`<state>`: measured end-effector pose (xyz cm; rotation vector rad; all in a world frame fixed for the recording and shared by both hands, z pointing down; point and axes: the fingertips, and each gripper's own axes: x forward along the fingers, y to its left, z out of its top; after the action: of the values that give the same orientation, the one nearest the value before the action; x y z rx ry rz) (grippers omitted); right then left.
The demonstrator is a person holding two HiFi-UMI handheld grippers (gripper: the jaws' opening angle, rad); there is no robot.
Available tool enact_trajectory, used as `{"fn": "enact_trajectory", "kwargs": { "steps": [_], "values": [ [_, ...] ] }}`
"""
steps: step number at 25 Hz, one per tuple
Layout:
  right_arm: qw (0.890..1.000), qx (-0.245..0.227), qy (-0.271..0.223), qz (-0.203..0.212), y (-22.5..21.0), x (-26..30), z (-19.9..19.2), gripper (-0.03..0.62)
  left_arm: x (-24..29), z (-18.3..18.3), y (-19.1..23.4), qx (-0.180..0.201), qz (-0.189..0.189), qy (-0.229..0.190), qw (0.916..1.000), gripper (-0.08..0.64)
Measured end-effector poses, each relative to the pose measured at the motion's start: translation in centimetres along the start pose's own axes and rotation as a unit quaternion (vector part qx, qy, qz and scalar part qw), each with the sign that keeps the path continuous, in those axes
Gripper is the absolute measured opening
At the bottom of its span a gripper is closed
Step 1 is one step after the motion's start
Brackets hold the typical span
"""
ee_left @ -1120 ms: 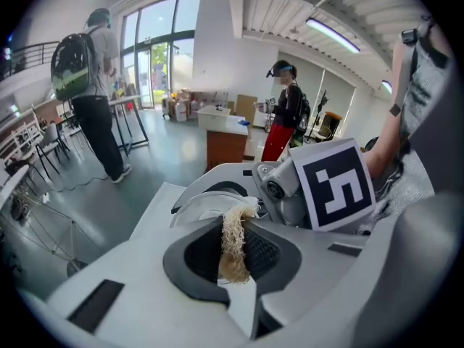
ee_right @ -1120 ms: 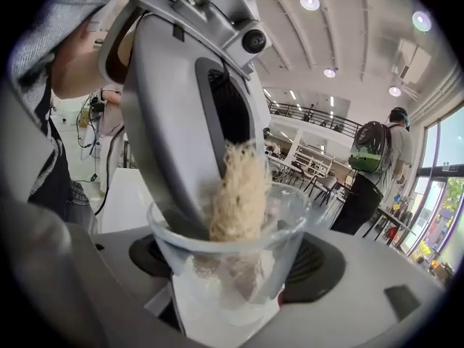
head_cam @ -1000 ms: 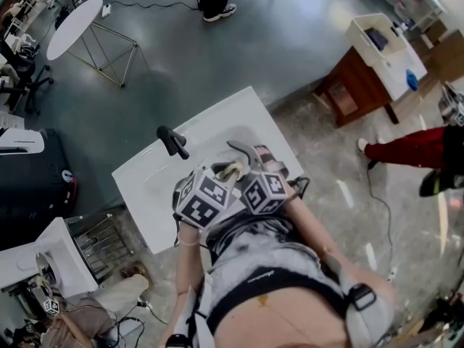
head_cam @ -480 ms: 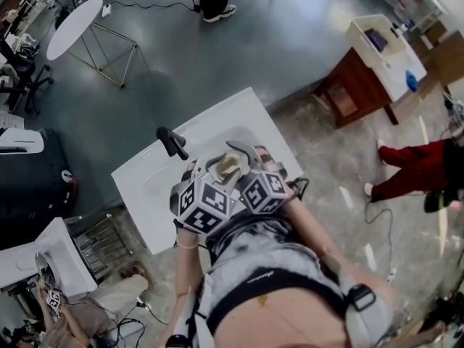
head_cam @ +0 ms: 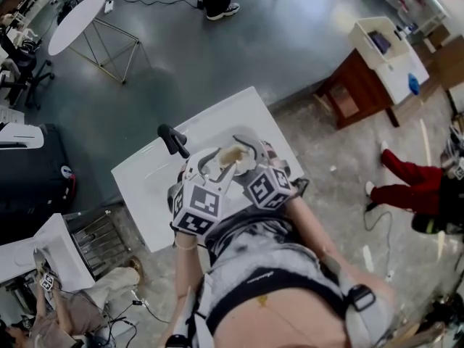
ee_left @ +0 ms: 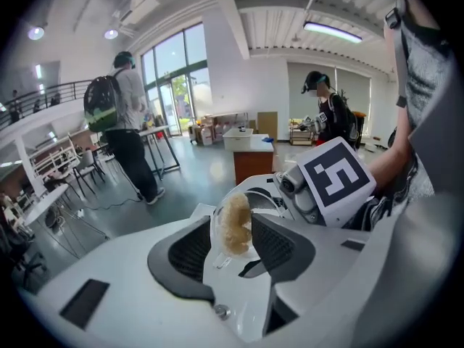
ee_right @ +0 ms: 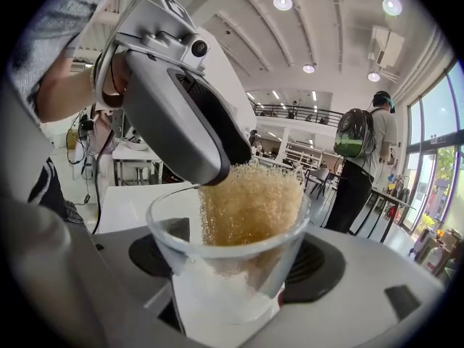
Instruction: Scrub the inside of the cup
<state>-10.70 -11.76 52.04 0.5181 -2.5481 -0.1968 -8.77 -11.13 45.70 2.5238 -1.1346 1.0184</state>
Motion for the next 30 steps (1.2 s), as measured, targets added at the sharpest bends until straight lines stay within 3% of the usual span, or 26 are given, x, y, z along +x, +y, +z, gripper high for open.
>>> {"fn": "enact_trajectory", "kwargs": {
  "steps": [4, 7, 12, 30],
  "values": [
    [1.0, 0.012, -0.005, -0.006, -0.6, 0.2, -0.2, 0.41, -0.2, 0.8, 0.5, -0.031, 0.003, -0.031, 0.999, 0.139],
    [1.0, 0.021, -0.005, -0.005, -1.0, 0.2, -0.4, 0.41, -0.1, 1.1, 0.9, -0.037, 0.011, -0.045, 0.9982, 0.069],
    [1.0, 0.023, 0.016, 0.001, -1.4, 0.5, -0.7, 0.41, 0.0, 1.0, 1.8, -0.047, 0.025, -0.058, 0.9969, 0.014],
    [0.997, 0.075, -0.001, -0.009, -5.4, 3.0, -2.8, 0.41, 2.7, 0.3, 4.0, -0.093, 0.03, -0.075, 0.9924, 0.012]
  ]
}}
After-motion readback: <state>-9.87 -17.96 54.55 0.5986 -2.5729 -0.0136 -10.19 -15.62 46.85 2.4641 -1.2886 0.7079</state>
